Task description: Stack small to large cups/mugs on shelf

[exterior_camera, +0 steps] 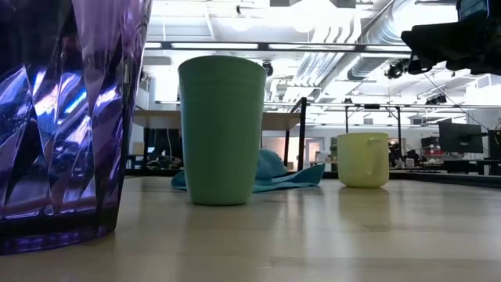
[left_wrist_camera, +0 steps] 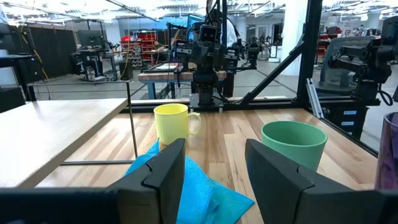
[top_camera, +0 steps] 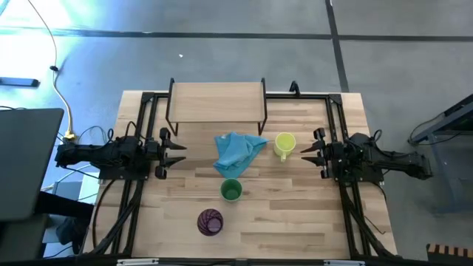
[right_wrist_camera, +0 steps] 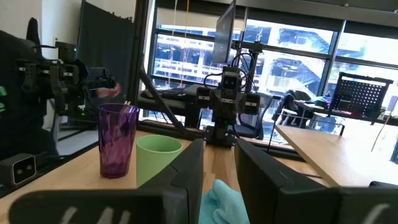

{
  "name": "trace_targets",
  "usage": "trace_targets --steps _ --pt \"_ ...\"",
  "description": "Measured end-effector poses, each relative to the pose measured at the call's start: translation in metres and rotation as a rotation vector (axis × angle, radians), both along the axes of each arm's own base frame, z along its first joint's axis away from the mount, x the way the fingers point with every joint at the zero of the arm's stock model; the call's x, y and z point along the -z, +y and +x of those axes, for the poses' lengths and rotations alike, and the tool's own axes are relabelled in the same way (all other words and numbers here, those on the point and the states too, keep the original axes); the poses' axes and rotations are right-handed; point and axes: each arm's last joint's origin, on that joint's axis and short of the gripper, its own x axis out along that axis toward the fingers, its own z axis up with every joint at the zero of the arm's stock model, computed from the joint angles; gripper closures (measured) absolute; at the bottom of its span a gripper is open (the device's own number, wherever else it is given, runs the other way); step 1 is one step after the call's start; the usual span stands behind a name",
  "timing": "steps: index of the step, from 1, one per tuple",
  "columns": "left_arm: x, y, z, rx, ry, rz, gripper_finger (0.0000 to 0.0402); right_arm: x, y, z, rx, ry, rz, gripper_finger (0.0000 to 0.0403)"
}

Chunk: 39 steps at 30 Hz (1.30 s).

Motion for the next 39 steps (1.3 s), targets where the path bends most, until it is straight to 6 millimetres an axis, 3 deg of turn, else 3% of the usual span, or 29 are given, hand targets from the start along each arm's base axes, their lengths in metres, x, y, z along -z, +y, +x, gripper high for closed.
trace_targets --steps 30,39 --pt "0.0000 0.0000 0.0000 0.000 0.000 0.000 0.0245 -0.0010 -0.0001 -0.0001 0.014 -0.018 -0.045 0.0320" --pt "-0.0036 -0.0001 -0.0001 0.005 -0.040 -0.011 0.0245 -0.0072 0.0002 -0.0016 -0.070 -0.022 0.328 0.0320"
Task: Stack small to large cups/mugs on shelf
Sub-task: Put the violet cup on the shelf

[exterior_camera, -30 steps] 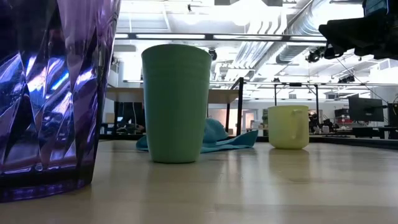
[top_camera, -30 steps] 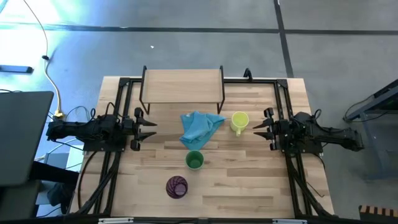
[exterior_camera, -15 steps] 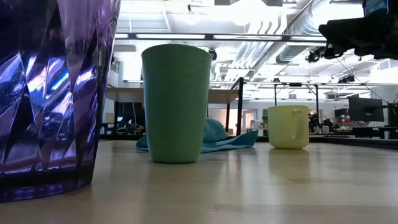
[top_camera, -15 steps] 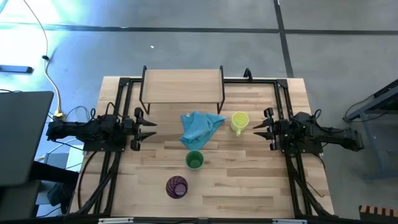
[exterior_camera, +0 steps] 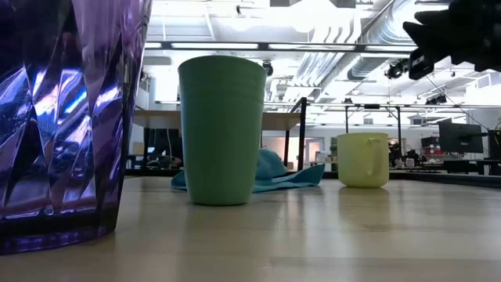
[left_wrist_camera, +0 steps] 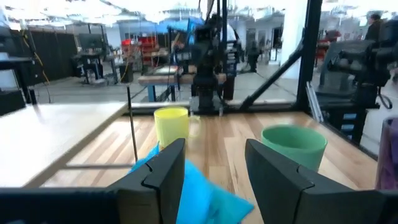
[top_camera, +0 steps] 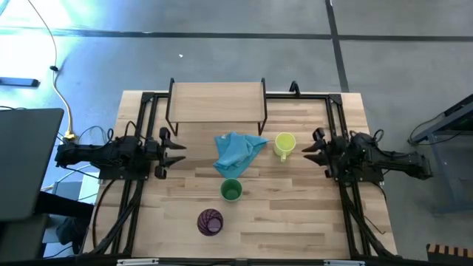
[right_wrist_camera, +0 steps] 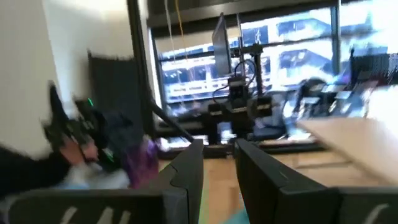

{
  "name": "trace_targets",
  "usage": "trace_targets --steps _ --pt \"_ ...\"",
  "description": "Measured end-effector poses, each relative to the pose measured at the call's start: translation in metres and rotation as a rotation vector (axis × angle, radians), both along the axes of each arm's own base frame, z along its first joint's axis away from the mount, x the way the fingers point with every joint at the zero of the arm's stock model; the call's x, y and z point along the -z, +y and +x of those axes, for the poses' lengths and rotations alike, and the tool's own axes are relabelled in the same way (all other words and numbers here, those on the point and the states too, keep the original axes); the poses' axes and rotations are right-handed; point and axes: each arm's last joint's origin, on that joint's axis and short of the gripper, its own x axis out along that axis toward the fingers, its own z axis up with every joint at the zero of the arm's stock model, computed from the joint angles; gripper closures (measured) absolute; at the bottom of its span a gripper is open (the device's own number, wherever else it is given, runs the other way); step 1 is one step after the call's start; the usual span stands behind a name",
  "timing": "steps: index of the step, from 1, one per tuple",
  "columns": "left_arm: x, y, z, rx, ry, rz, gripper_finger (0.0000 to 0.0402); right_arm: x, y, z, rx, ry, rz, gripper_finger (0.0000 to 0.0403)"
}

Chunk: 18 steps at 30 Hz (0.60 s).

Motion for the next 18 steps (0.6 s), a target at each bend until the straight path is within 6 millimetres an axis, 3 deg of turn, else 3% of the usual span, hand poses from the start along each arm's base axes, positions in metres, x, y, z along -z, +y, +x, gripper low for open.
trace_targets --steps 7,18 --pt "-0.005 -0.002 0.000 0.079 -0.071 -0.158 0.0245 -0.001 0.000 0.000 -0.013 -0.001 0.047 0.0320" --pt "0.001 -0.004 0.000 0.151 -0.009 -0.266 0.0245 0.019 -0.003 0.003 0.114 0.164 -0.218 0.0320"
